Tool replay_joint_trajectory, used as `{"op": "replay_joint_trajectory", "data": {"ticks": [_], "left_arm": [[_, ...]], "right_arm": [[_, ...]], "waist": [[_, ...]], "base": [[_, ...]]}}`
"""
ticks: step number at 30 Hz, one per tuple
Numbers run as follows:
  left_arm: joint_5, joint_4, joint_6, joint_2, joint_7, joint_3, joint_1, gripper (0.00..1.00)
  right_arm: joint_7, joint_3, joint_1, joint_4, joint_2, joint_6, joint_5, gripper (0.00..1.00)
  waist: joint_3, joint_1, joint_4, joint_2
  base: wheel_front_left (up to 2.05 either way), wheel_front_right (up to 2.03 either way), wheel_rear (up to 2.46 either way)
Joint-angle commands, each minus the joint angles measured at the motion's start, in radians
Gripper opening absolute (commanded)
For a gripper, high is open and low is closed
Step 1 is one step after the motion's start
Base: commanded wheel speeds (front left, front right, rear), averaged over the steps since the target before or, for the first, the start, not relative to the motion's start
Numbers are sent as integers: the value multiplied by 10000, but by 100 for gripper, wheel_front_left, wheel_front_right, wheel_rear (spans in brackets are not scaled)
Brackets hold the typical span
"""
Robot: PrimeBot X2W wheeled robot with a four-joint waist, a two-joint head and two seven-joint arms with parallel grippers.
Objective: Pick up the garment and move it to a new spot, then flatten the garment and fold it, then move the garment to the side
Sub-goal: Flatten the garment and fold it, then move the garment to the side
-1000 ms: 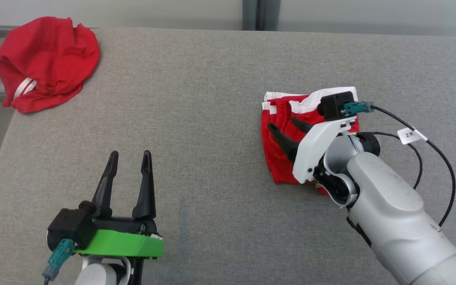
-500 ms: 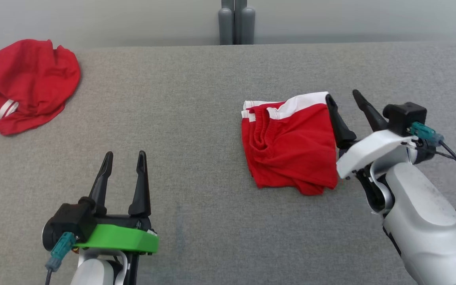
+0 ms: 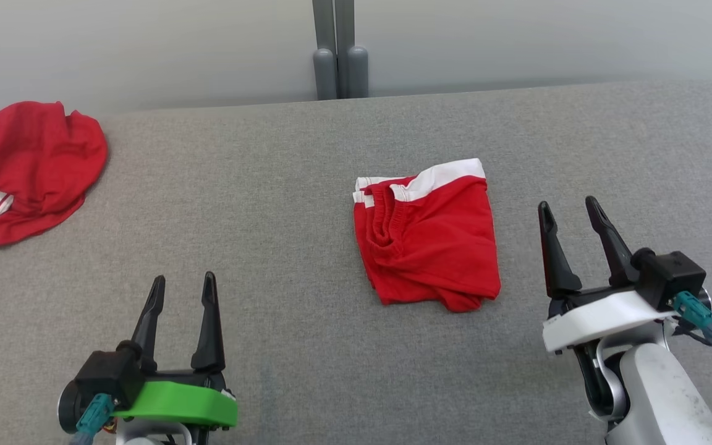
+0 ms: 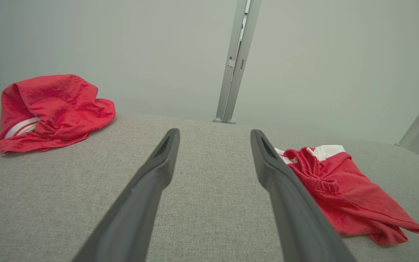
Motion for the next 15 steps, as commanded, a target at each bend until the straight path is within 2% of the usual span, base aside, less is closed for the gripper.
{"op": "replay_joint_trajectory", "data": {"ticks": [1,15], "left_arm": [[60,-64,58,25,7,50,212,100],[143,-176,98,24,7,69,611,100]], "right_arm": [[-29,-110,265,-151,68,3,-137,100],[-31,-283,992,-148,360,3,-460,100]], "waist": [[-101,0,-55,0],[-334,0,45,0]], "base": [[0,0,0],[0,0,0]]}}
